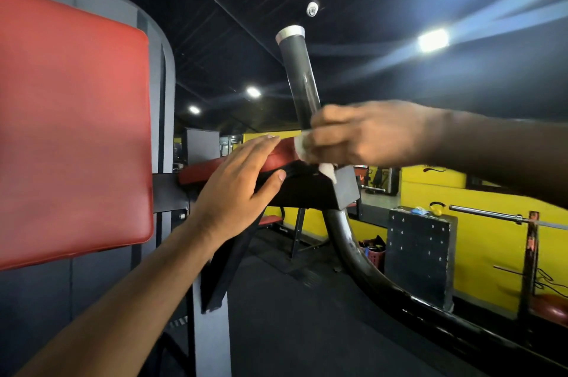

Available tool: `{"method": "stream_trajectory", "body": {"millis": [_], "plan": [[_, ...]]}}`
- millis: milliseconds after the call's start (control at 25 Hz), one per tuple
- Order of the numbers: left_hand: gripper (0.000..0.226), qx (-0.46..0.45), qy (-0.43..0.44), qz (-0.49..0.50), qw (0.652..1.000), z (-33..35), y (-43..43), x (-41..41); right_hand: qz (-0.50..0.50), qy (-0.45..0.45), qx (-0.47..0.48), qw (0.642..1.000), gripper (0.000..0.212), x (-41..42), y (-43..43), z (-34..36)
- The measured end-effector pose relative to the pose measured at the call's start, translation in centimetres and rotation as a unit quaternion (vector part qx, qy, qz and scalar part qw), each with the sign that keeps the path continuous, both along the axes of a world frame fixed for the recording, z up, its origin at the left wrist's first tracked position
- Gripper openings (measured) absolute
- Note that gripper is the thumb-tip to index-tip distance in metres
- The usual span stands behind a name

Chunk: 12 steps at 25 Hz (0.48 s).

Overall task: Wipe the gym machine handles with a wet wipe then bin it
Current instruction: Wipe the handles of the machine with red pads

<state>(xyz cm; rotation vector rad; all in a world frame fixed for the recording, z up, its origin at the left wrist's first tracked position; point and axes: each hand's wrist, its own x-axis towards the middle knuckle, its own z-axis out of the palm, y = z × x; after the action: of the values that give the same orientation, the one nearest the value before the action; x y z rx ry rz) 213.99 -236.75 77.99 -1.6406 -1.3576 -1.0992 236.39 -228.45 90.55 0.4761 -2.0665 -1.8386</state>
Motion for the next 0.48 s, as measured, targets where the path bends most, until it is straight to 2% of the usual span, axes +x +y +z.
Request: {"method": "stream_trajectory", "body": {"millis": [80,200,320,400,480], "plan": [[0.057,0.001,0.004,0.0,1.0,0.1,0.0,-0.1,0.013,0.056,-0.01,0.998,0.036,-1.5,-0.4,1.3],[0.061,-0.009,0.008,0.004,1.0,0.1,-0.2,-0.1,-0.015,0.048,0.03,0.998,0.032,-2.6,-0.9,2.5],[0.063,-0.011,0.012,-0.001,1.0,0.2,-0.4,-0.2,-0.003,0.057,-0.015,0.998,0.034,-2.6,-0.9,3.0],[0.063,-0.011,0.009,-0.001,1.0,0.2,-0.4,-0.1,0.004,0.056,-0.004,0.998,0.032,-2.6,-0.7,3.0],[0.063,-0.008,0.009,-0.002,1.0,0.1,-0.3,0.0,0.039,0.106,-0.037,0.993,0.034,-2.6,-0.6,2.9]]}}
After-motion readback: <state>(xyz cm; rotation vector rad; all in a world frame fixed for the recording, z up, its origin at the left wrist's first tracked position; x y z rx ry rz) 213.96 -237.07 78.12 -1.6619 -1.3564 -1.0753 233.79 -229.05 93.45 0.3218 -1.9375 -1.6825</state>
